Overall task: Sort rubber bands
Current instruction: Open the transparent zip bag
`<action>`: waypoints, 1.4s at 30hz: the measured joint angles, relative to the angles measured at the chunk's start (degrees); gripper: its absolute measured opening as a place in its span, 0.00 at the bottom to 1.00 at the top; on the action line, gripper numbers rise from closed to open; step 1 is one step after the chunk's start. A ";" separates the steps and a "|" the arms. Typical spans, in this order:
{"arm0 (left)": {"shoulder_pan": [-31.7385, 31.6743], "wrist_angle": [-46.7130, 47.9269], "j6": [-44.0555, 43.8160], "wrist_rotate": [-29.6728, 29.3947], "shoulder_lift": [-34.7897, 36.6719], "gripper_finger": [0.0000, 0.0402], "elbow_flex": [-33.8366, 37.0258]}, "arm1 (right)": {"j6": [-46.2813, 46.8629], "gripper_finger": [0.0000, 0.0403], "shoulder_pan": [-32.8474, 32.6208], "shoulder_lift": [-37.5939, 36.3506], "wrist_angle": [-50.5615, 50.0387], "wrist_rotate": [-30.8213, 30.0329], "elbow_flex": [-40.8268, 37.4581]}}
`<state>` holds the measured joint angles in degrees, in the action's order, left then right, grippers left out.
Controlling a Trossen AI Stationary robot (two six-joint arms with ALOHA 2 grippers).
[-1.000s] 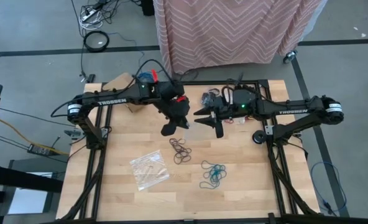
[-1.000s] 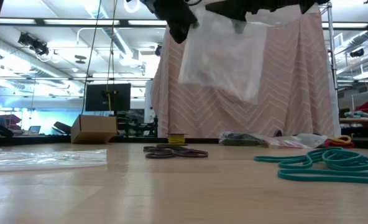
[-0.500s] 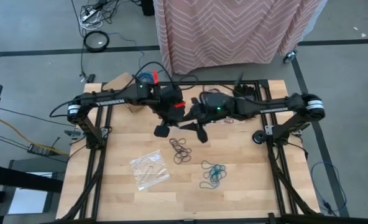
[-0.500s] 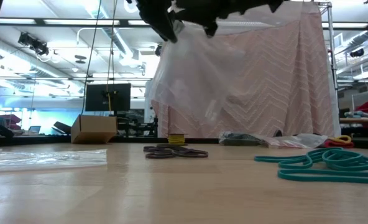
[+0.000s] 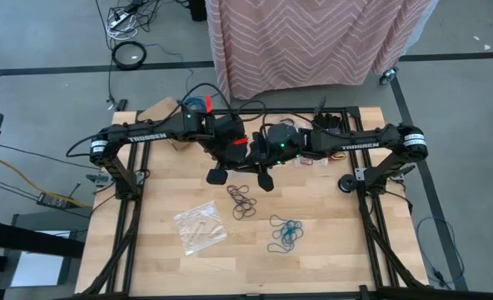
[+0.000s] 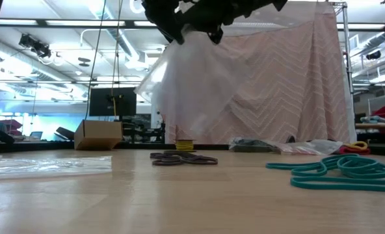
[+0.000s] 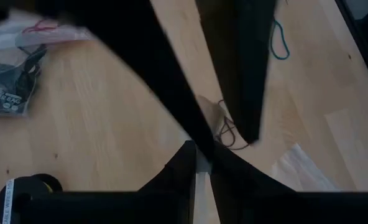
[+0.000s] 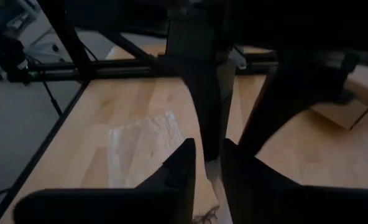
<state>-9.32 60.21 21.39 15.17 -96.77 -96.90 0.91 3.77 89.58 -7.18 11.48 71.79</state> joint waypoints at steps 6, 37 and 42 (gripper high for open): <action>0.00 0.36 -0.01 0.16 0.02 0.12 0.00 | -0.81 0.08 0.04 -0.72 -3.65 -0.04 -0.02; 0.04 -2.53 -3.87 1.49 0.04 0.12 0.00 | 4.06 0.00 0.64 -0.78 -5.20 -2.63 -0.07; 0.04 -2.61 -4.89 2.41 0.04 0.14 0.00 | 4.11 0.00 0.63 -0.81 -5.18 -2.26 -0.07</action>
<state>-9.28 57.61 16.49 17.58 -96.73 -96.90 5.02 4.40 88.77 -12.36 9.21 71.72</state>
